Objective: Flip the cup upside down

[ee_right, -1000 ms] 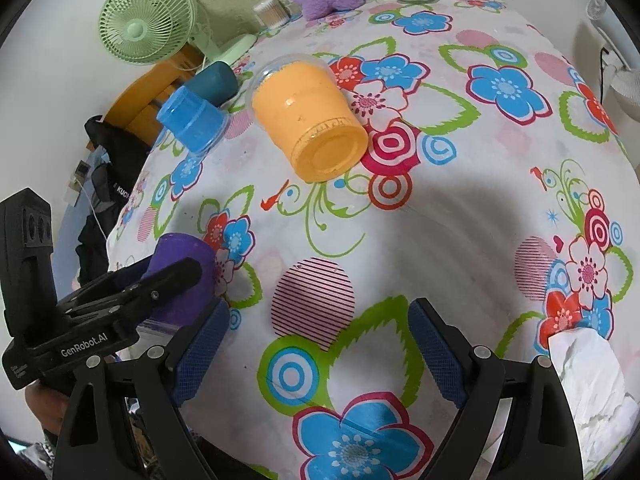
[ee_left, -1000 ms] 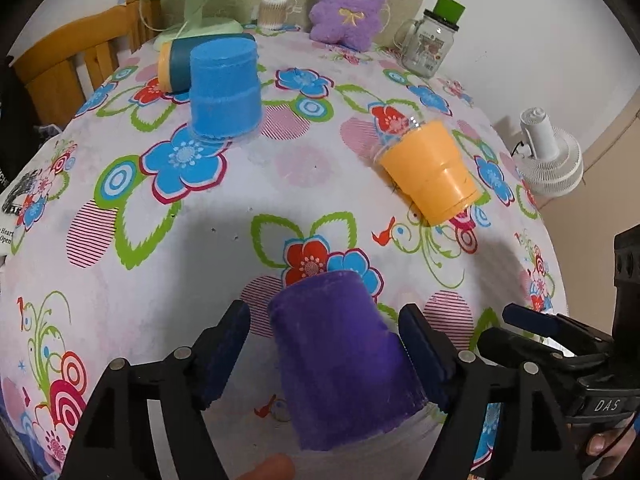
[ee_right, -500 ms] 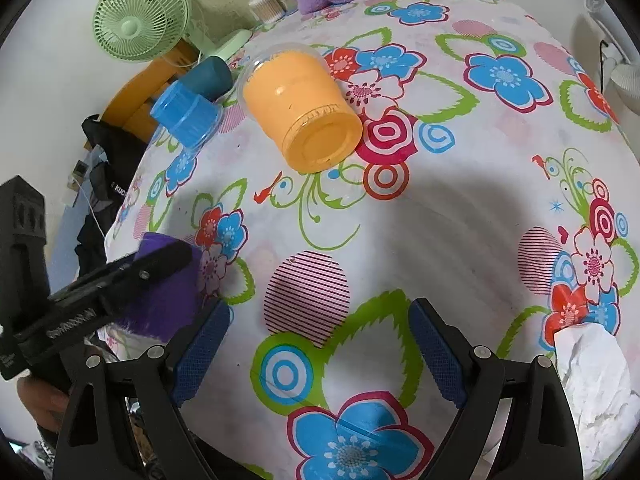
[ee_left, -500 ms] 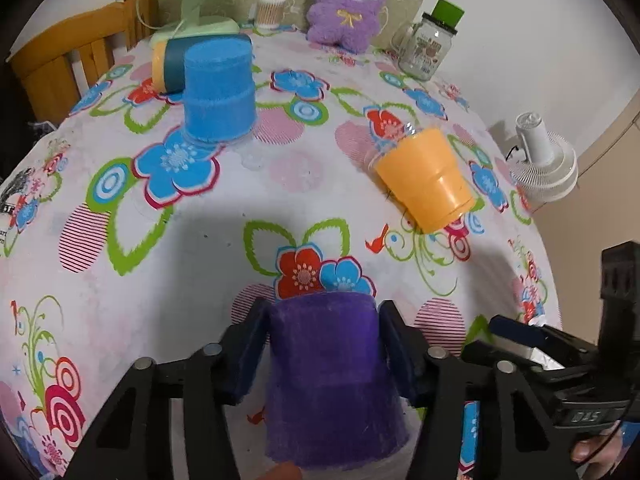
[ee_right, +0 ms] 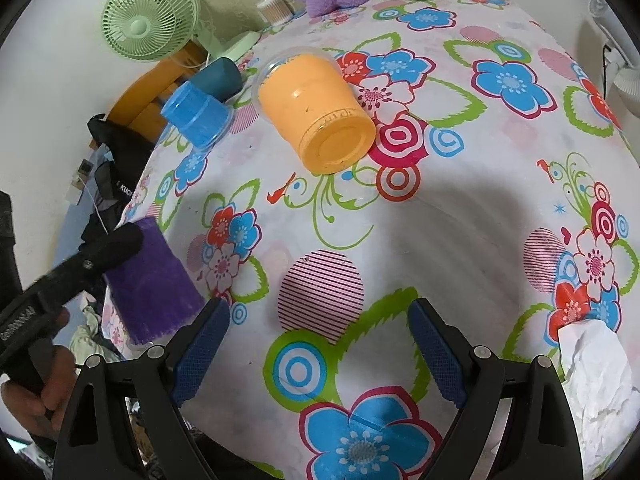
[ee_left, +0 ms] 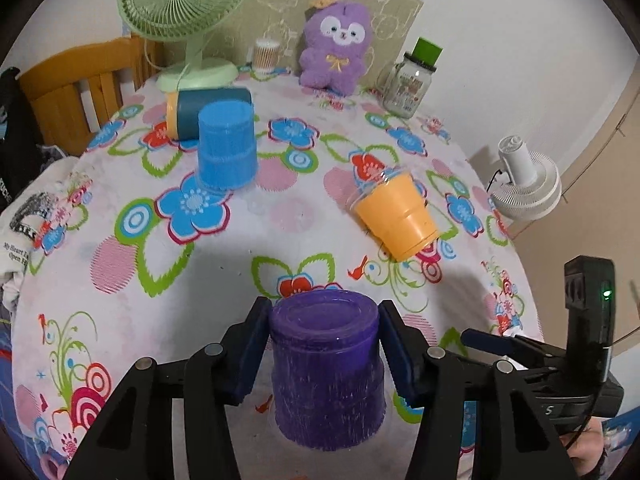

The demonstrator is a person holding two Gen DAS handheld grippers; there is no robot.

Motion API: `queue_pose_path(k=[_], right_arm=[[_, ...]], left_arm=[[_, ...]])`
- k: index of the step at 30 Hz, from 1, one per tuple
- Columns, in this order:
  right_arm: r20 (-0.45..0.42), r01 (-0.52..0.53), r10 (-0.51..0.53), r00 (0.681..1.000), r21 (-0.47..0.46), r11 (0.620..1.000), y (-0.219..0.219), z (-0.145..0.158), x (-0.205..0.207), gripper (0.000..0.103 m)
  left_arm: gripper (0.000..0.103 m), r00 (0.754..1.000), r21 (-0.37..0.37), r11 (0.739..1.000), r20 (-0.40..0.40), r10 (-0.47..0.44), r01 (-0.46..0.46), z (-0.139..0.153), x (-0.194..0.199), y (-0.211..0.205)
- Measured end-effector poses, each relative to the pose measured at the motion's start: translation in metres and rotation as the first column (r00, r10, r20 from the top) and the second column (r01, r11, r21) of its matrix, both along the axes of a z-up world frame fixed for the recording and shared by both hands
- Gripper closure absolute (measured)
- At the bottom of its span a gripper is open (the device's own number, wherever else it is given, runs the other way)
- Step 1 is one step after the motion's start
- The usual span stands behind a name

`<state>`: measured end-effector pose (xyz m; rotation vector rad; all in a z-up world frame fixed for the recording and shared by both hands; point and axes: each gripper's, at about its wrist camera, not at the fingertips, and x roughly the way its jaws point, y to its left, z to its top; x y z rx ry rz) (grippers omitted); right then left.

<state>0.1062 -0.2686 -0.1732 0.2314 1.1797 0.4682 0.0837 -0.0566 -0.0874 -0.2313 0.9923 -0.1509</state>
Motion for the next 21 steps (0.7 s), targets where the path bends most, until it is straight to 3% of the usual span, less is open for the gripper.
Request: queue_pose_path(k=[21], right_arm=[[0.036, -0.024, 0.024, 0.999, 0.018, 1.0, 0.011, 0.012, -0.012, 0.01]], left_arm=[[0.047, 0.985, 0.04, 0.997, 0.162, 0.061, -0.068, 0.035, -0.024, 0.009]])
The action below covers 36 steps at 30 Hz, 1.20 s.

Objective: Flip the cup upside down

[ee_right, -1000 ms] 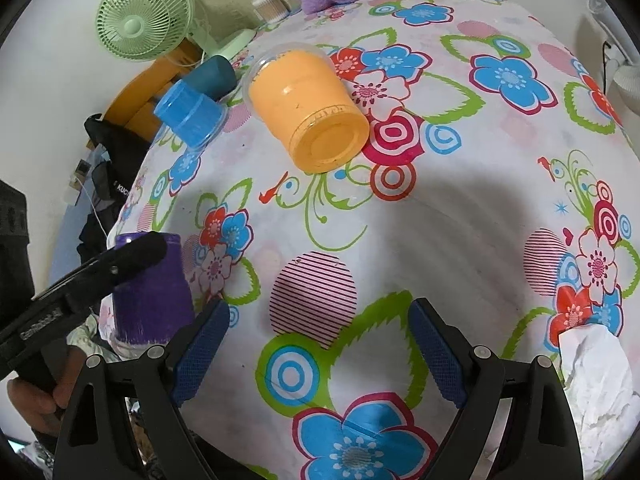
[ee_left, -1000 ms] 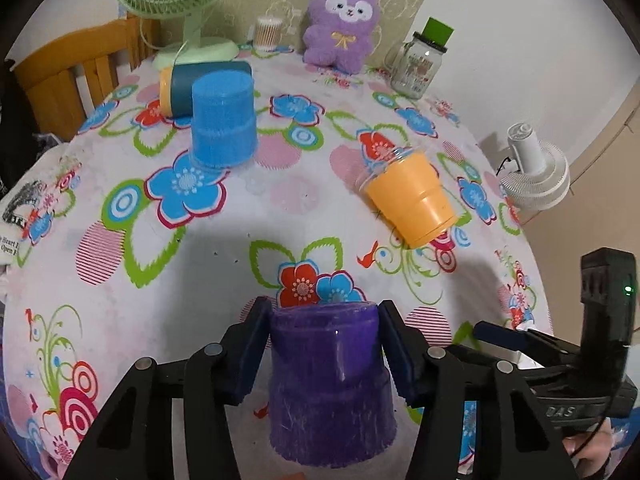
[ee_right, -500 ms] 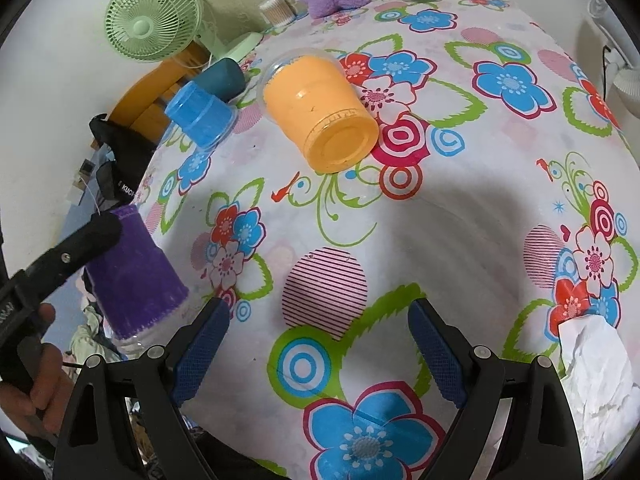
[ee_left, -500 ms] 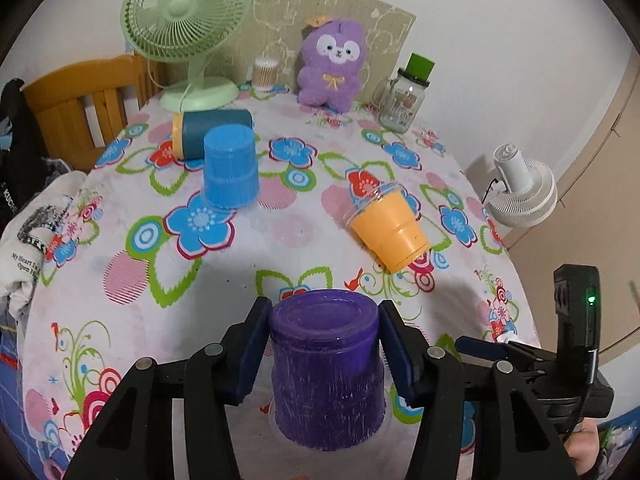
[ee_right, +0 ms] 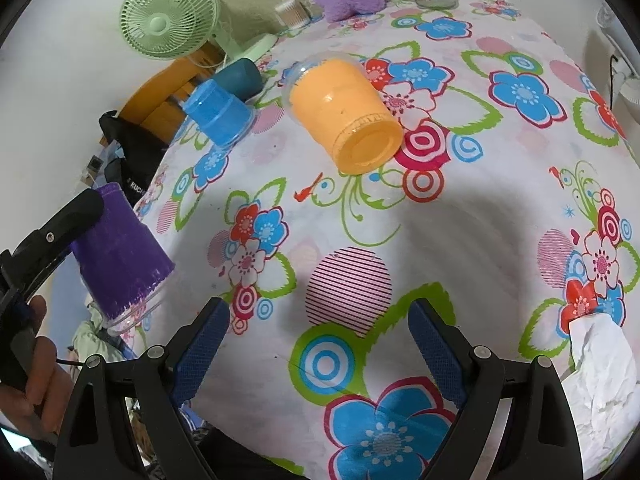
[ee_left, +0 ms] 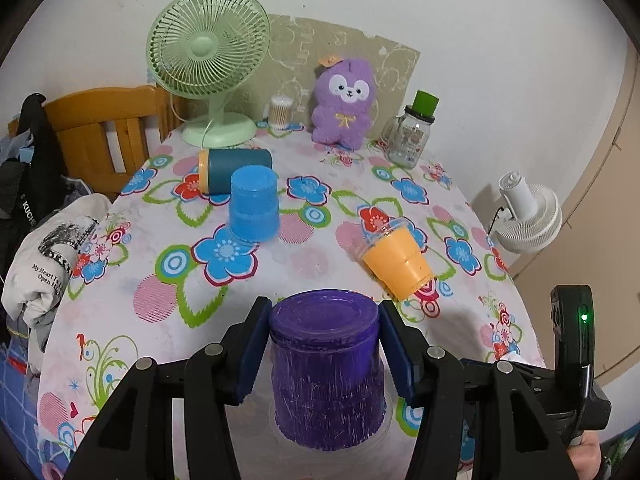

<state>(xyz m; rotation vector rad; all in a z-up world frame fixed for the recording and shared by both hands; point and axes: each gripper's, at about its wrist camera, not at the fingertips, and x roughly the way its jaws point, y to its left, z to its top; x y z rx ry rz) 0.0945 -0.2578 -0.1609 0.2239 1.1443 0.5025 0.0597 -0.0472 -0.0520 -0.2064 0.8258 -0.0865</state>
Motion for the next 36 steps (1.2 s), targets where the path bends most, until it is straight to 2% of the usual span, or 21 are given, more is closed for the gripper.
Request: queue_pose_path(k=[5, 10, 14, 17, 36], right_arm=[[0.1, 0.012, -0.013, 0.995, 0.007, 1.0, 0.004, 0.021, -0.008, 0.01], [0.218, 0.007, -0.004, 0.976, -0.017, 1.0, 0.013, 0.042, -0.019, 0.01], [0.263, -0.008, 0.017, 0.965, -0.034, 0.999, 0.02, 0.049, -0.023, 0.01], [0.262, -0.014, 0.022, 0.965, -0.033, 0.999, 0.023, 0.048, -0.024, 0.01], [0.226, -0.003, 0.011, 0.974, -0.032, 0.999, 0.021, 0.033, -0.023, 0.01]], left_arm=[[0.047, 0.999, 0.009, 1.0, 0.035, 0.01, -0.01, 0.004, -0.005, 0.001], [0.047, 0.995, 0.017, 0.999, 0.09, 0.031, -0.033, 0.011, -0.013, 0.004], [0.047, 0.993, 0.011, 0.999, 0.11, 0.043, -0.044, 0.013, -0.015, 0.008], [0.047, 0.991, 0.014, 0.998, 0.121, 0.052, -0.054, 0.011, -0.018, 0.009], [0.047, 0.996, 0.008, 0.998, 0.07, 0.061, -0.061, -0.019, -0.011, 0.009]])
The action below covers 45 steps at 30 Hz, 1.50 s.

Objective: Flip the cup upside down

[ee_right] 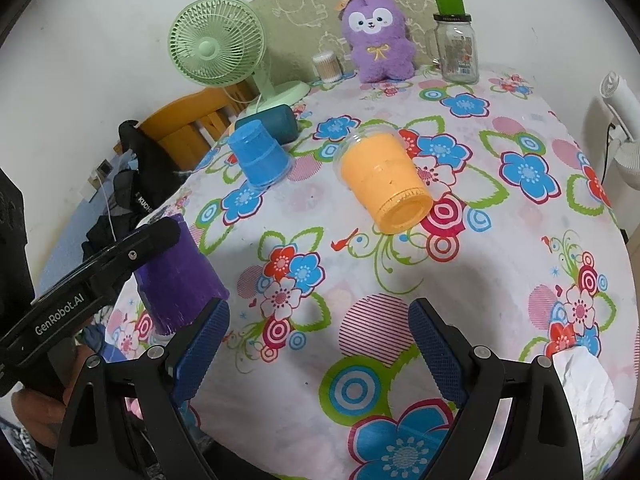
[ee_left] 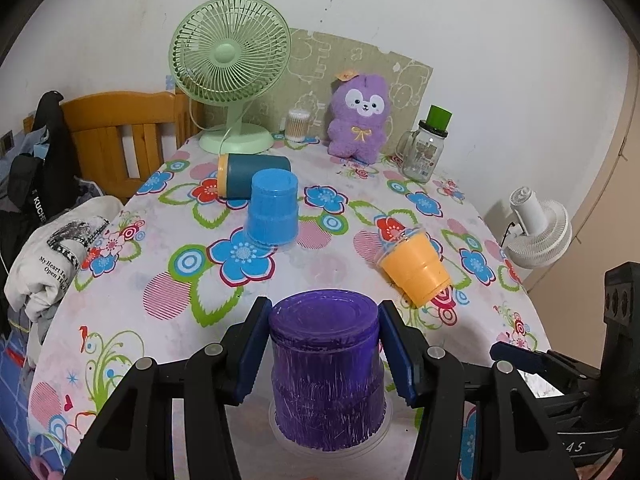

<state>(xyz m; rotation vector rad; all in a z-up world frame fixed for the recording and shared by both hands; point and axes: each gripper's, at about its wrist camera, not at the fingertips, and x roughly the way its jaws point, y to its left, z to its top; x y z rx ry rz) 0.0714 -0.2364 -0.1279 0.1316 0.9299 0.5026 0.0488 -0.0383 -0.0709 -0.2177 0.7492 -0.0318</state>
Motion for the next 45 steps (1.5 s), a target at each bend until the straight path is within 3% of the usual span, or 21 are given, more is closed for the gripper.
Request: queue_pose_path(k=[12, 18, 19, 23, 26, 36, 45], right_arm=[[-0.009, 0.014, -0.014, 1.0, 0.011, 1.0, -0.005, -0.003, 0.003, 0.01], [-0.015, 0.008, -0.008, 1.0, 0.007, 1.0, -0.002, -0.005, 0.003, 0.01], [-0.018, 0.007, -0.006, 1.0, 0.007, 1.0, -0.002, -0.006, 0.003, 0.01], [-0.021, 0.0, 0.0, 1.0, 0.005, 1.0, 0.001, -0.007, 0.003, 0.01], [-0.021, -0.003, 0.003, 1.0, 0.007, 1.0, 0.001, -0.007, 0.003, 0.01], [-0.036, 0.0, 0.001, 0.999, 0.025, 1.0, -0.001, -0.007, 0.002, 0.01], [-0.035, 0.001, 0.0, 0.999, 0.027, 1.0, 0.0, -0.006, 0.001, 0.01]], left_arm=[[0.047, 0.998, 0.037, 0.998, 0.032, 0.054, -0.055, -0.009, 0.013, 0.001], [0.047, 0.998, 0.032, 0.997, 0.01, 0.069, -0.069, -0.022, 0.015, 0.005], [0.046, 0.998, 0.035, 0.997, 0.006, 0.07, -0.07, -0.022, 0.015, 0.005], [0.024, 0.997, 0.046, 0.996, 0.01, 0.077, -0.077, -0.02, 0.011, 0.005], [0.017, 0.997, 0.045, 0.996, -0.003, 0.071, -0.071, -0.02, 0.008, 0.004], [0.012, 0.999, 0.035, 0.998, -0.012, 0.043, -0.043, -0.016, 0.0, 0.0], [0.011, 0.997, 0.006, 0.997, -0.019, 0.071, -0.071, -0.012, -0.008, 0.015]])
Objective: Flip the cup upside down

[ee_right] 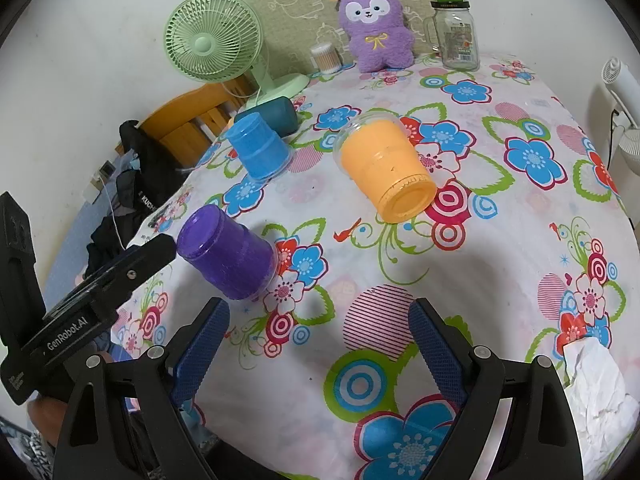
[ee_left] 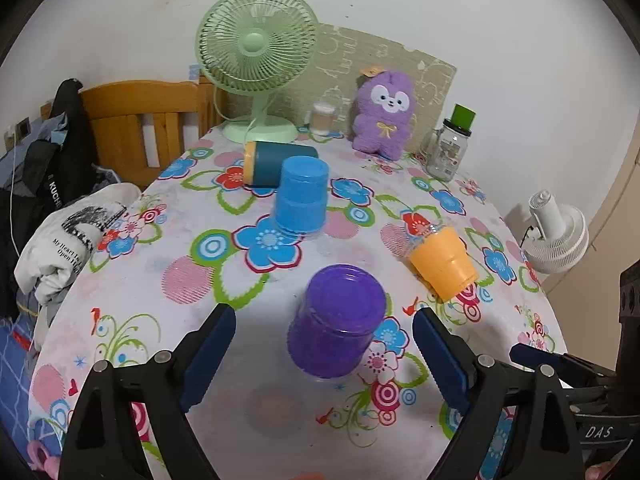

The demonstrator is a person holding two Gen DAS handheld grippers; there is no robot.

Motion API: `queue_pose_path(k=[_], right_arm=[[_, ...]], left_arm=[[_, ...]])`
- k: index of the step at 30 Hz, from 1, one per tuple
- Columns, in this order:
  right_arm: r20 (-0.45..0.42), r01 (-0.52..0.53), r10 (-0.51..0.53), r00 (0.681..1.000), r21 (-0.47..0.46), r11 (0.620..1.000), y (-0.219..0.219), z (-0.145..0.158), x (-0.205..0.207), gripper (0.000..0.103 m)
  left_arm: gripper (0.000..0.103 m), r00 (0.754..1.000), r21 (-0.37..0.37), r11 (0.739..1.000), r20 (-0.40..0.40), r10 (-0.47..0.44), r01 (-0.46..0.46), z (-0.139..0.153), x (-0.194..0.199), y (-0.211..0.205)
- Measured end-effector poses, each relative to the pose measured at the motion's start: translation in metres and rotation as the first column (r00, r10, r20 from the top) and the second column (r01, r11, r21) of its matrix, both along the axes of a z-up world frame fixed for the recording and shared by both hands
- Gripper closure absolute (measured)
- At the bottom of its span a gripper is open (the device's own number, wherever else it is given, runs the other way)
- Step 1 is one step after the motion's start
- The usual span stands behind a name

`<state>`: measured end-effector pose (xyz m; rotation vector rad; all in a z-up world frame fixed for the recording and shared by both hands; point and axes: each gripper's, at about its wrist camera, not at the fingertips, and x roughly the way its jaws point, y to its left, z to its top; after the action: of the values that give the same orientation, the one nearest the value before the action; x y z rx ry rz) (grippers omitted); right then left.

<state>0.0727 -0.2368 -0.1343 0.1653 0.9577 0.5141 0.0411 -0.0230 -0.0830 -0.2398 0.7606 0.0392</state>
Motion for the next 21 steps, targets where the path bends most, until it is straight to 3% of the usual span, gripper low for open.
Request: queue_pose_path(k=[8, 21], right_arm=[[0.048, -0.002, 0.002, 0.999, 0.017, 1.0, 0.007, 0.018, -0.005, 0.01], [0.207, -0.014, 0.011, 0.978, 0.01, 1.0, 0.024, 0.067, -0.029, 0.01]], left_arm=[[0.008, 0.999, -0.002, 1.0, 0.044, 0.017, -0.017, 0.017, -0.011, 0.013], [0.001, 0.988, 0.033, 0.999, 0.153, 0.017, -0.022, 0.052, -0.034, 0.017]])
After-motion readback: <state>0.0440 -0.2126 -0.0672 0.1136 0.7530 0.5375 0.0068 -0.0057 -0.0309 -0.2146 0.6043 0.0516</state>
